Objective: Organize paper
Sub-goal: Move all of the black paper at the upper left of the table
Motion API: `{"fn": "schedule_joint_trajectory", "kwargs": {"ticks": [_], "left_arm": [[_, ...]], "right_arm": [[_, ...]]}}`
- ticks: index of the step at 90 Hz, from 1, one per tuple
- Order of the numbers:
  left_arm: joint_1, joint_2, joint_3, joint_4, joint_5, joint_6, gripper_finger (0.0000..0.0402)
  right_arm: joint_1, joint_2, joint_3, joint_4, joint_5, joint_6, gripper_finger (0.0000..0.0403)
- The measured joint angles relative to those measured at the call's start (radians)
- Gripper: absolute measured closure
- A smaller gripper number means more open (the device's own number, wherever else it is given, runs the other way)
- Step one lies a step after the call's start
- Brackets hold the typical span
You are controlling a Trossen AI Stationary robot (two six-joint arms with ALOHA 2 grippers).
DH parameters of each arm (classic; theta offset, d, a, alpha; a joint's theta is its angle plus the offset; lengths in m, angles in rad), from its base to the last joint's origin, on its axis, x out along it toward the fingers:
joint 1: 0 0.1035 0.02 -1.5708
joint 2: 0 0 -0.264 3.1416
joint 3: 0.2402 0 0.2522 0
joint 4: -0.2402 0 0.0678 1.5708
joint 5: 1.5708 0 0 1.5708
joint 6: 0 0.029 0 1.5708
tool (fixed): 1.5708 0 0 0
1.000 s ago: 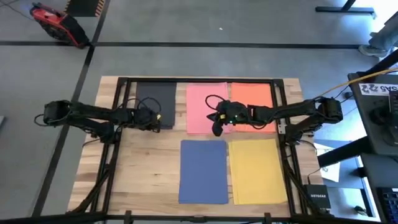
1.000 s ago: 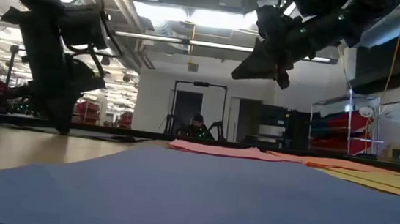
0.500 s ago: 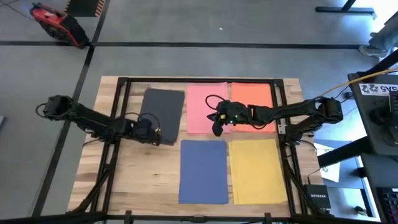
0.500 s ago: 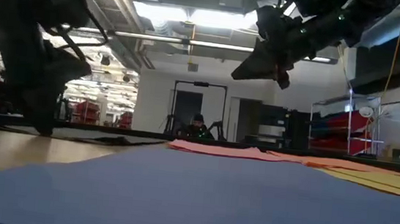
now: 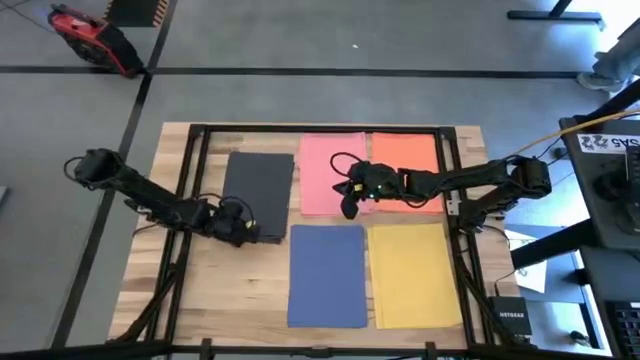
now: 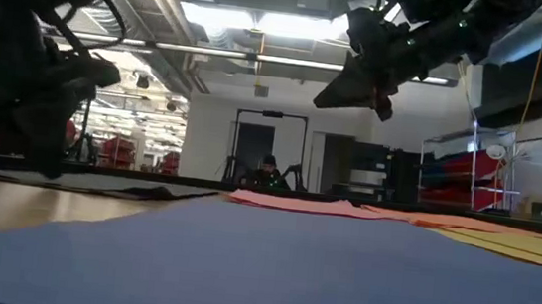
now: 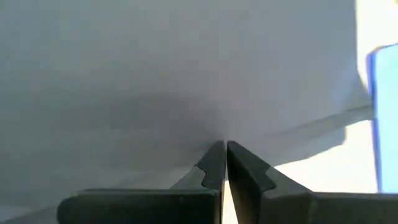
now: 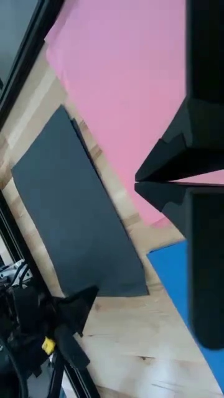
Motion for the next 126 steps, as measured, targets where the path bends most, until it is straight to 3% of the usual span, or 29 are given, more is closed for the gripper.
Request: {"fn": "schedule_joint_trajectory", "kwargs": {"ticks": [20, 32, 49, 67, 78, 89, 103, 126], "left_arm": [[0.001, -0.005, 0.115, 0.002, -0.016, 0.168, 0.0402], [0.088, -0.039, 0.201, -0.035, -0.017, 0.341, 0.0402], [0.426, -0.188, 0.169, -0.046, 0.108, 0.637, 0.0402], [0.926, -0.256, 0.164, -0.046, 0.493, 1.054, 0.0402], [1.154, -0.199, 0.191, -0.048, 0.687, 1.218, 0.0402], [1.294, -0.09, 0.248, -0.046, 0.773, 1.367, 0.0402], [1.386, 0.1, 0.341, -0.055, 0.84, 1.511, 0.0402], [1.446, 0.337, 0.437, -0.063, 0.855, 1.658, 0.0402]], "right_arm": [[0.0, 0.0, 0.0, 0.001, 0.0, 0.0, 0.0403], [0.0, 0.0, 0.0, 0.0, -0.002, 0.0, 0.0403], [0.002, 0.0, 0.034, -0.015, -0.028, -0.071, 0.0403], [0.002, 0.037, 0.154, -0.15, -0.028, -0.179, 0.0403], [0.003, 0.112, 0.249, -0.227, -0.05, -0.202, 0.0403], [0.028, 0.204, 0.352, -0.275, -0.072, -0.202, 0.0403], [0.085, 0.334, 0.508, -0.312, -0.081, -0.203, 0.0403], [0.168, 0.602, 0.806, -0.469, -0.052, -0.139, 0.0403]]}}
